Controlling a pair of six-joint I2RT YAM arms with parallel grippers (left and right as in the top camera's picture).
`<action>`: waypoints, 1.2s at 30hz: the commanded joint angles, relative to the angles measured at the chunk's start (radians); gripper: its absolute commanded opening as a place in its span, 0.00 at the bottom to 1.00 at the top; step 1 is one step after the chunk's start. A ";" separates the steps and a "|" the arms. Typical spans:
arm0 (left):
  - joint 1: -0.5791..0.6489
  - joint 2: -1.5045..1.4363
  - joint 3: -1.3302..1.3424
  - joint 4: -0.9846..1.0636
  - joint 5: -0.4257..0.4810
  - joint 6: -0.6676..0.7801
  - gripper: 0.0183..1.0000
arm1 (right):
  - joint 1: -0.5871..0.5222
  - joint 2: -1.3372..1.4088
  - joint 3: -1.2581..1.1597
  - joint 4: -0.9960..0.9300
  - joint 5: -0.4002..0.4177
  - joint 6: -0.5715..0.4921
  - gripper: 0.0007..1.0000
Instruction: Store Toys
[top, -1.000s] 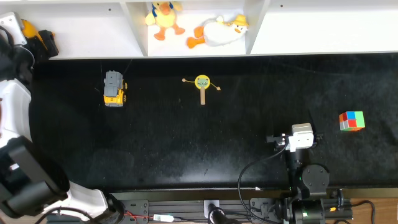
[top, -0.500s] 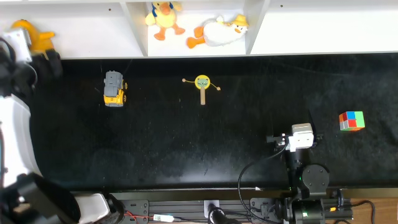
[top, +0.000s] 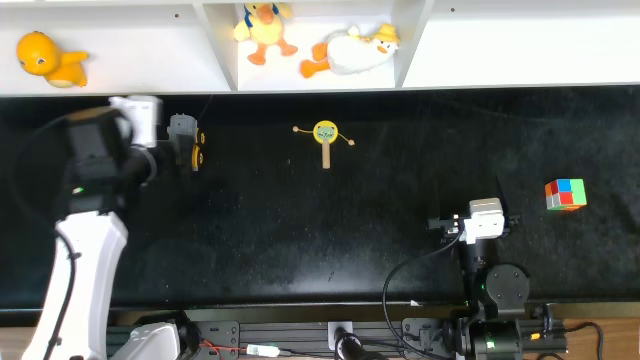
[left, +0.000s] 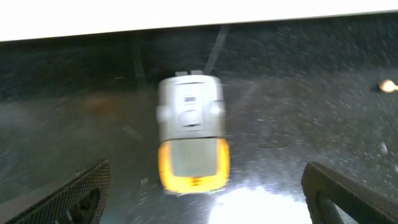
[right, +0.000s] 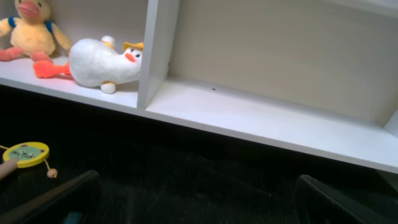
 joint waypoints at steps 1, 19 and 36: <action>-0.061 0.081 -0.011 0.041 -0.083 -0.021 1.00 | 0.005 -0.008 -0.014 0.004 -0.010 -0.006 1.00; -0.051 0.261 -0.010 0.124 -0.164 -0.026 0.96 | 0.005 -0.008 -0.014 0.004 -0.010 -0.006 1.00; -0.030 0.287 -0.010 0.127 -0.160 -0.048 0.49 | 0.005 -0.008 -0.014 0.004 -0.010 -0.006 1.00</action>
